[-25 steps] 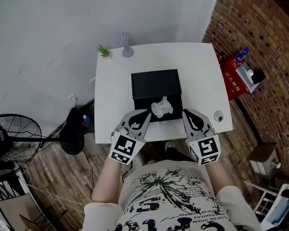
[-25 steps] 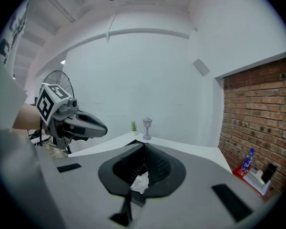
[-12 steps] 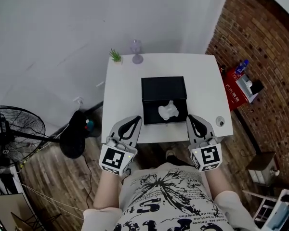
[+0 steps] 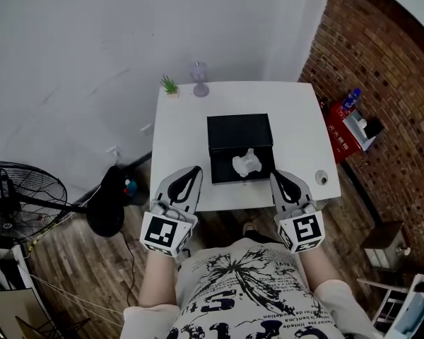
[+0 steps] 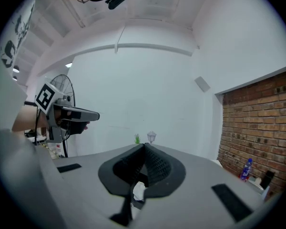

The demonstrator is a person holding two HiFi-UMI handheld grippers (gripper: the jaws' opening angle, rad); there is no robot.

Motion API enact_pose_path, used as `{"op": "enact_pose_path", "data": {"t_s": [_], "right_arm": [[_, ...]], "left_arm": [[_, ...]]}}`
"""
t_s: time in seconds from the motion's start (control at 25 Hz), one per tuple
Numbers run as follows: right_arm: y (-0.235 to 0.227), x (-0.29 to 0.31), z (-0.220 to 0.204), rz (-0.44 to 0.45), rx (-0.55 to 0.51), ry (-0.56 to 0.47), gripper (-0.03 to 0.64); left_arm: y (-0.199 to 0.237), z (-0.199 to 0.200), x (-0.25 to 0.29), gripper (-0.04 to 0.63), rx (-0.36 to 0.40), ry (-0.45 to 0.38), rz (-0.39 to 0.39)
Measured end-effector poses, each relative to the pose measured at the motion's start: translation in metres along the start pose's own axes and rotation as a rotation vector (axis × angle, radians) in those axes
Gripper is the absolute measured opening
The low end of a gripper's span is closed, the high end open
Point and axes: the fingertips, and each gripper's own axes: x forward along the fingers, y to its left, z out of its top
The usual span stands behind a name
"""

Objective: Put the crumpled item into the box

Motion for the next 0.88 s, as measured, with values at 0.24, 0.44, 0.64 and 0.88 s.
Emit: {"op": "enact_pose_path", "data": {"t_s": [0.24, 0.44, 0.64, 0.88], "right_arm": [[-0.001, 0.004, 0.0, 0.007, -0.001, 0.011, 0.012], [-0.003, 0.01, -0.003, 0.012, -0.001, 0.016, 0.012], [-0.01, 0.018, -0.001, 0.006, 0.016, 0.016, 0.012], [-0.017, 0.025, 0.002, 0.007, 0.023, 0.017, 0.012]], "left_arm": [[0.004, 0.002, 0.003, 0.014, 0.012, 0.019, 0.001], [0.004, 0.001, 0.011, 0.014, 0.027, 0.028, -0.006], [0.006, -0.001, 0.019, 0.014, 0.021, 0.037, -0.012], [0.003, -0.004, 0.03, 0.014, 0.016, 0.061, -0.018]]}}
